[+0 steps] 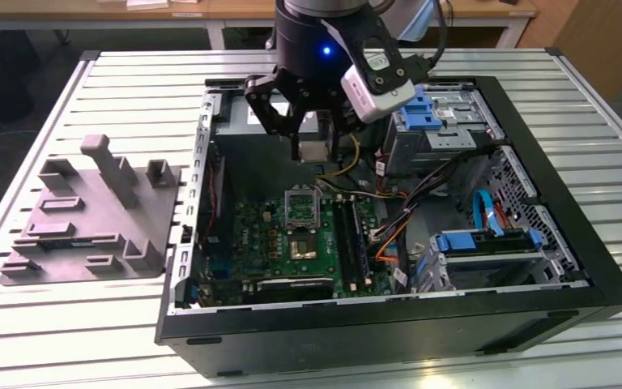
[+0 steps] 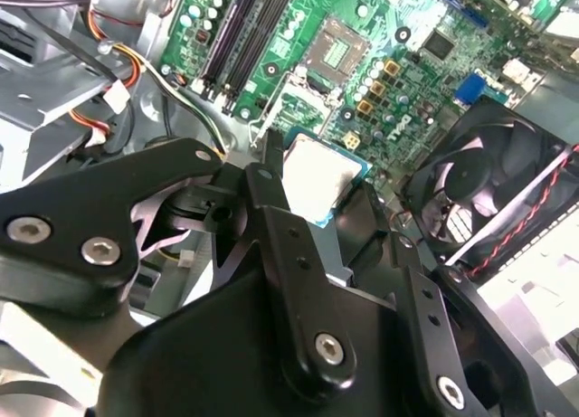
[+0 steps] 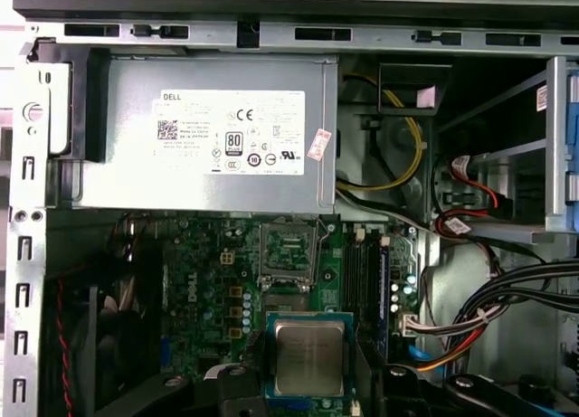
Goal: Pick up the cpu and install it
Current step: 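Place the cpu into insertion slot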
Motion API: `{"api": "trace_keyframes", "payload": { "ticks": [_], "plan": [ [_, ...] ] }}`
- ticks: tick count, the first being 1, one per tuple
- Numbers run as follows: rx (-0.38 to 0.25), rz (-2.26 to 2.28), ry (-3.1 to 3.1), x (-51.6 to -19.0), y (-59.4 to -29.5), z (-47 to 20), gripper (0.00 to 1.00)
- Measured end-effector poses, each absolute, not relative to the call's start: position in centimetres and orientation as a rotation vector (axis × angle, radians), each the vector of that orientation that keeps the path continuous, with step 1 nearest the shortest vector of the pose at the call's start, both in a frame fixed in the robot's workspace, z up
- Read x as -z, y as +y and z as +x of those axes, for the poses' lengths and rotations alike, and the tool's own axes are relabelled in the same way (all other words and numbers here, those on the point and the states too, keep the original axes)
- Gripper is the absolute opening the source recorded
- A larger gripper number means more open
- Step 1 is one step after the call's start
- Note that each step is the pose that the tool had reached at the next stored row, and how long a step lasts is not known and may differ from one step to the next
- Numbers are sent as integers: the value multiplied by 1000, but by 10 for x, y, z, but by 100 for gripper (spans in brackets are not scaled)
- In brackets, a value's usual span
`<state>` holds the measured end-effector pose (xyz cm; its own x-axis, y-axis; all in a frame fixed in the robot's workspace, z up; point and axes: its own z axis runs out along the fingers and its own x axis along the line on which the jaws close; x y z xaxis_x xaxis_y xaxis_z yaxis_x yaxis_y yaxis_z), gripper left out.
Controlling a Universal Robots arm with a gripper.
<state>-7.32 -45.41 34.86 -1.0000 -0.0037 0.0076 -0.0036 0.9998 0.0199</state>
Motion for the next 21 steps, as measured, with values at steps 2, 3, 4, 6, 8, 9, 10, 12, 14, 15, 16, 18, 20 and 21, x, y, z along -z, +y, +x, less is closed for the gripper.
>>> {"api": "trace_keyframes", "payload": {
  "ticks": [2, 3, 4, 6, 8, 9, 10, 12, 14, 15, 16, 18, 20, 21],
  "plan": [
    [31, 6, -3133, -345, -454, -73, 47],
    [31, 7, -3132, -344, -454, -73, 47],
    [30, 7, -3131, -343, -455, -73, 47],
    [31, 7, -3130, -341, -458, -73, 47],
    [31, 7, -3130, -339, -460, -73, 47],
    [31, 7, -3130, -338, -461, -73, 47],
    [31, 7, -3130, -337, -462, -73, 47],
    [30, 7, -3130, -337, -462, -73, 47],
    [30, 7, -3130, -337, -462, -73, 47],
    [30, 7, -3130, -336, -462, -73, 47],
    [30, 7, -3130, -335, -462, -73, 47],
    [30, 7, -3130, -333, -462, -73, 47],
    [30, 7, -3130, -332, -462, -73, 47],
    [30, 7, -3130, -331, -462, -73, 47]
  ]
}}
